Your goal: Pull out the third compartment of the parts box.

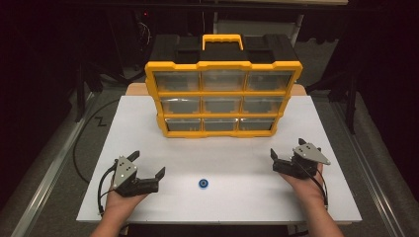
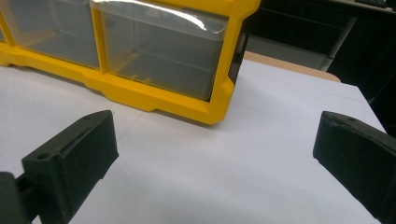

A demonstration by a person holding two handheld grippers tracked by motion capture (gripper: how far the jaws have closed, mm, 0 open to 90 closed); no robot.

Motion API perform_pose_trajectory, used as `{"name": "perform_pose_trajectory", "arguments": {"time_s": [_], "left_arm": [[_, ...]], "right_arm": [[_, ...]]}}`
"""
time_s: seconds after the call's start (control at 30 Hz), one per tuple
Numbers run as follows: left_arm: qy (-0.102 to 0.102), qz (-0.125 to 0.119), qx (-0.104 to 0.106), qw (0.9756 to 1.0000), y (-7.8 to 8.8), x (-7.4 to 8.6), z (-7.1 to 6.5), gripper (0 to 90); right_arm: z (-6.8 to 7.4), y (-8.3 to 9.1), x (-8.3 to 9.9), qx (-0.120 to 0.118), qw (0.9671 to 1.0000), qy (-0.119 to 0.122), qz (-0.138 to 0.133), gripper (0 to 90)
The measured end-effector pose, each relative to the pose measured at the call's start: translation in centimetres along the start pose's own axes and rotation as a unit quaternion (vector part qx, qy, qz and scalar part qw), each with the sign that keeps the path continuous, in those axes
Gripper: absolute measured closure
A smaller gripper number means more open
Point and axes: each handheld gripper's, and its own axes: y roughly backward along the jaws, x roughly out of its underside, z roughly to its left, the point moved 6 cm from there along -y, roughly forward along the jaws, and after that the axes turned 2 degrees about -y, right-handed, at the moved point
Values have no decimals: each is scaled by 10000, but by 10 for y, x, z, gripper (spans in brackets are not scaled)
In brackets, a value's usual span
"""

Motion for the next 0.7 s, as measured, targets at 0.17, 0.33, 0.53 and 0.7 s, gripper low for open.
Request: {"name": "perform_pose_trajectory", "arguments": {"time_s": [0.17,0.33,0.53,0.7], "left_arm": [[-16,18,-4,10000,-1,1,0,4],[17,45,-32,10000,-2,1,0,4],[36,127,46,9999,-1,1,0,4],[-30,53,150,9999,-2,-1,-4,3]], "right_arm": [[1,-2,1,4,10000,21,27,11],[2,-2,1,19,10000,62,24,11],[3,-1,0,55,9996,263,-5,11],[0,-1,0,133,9990,437,-7,11]]}}
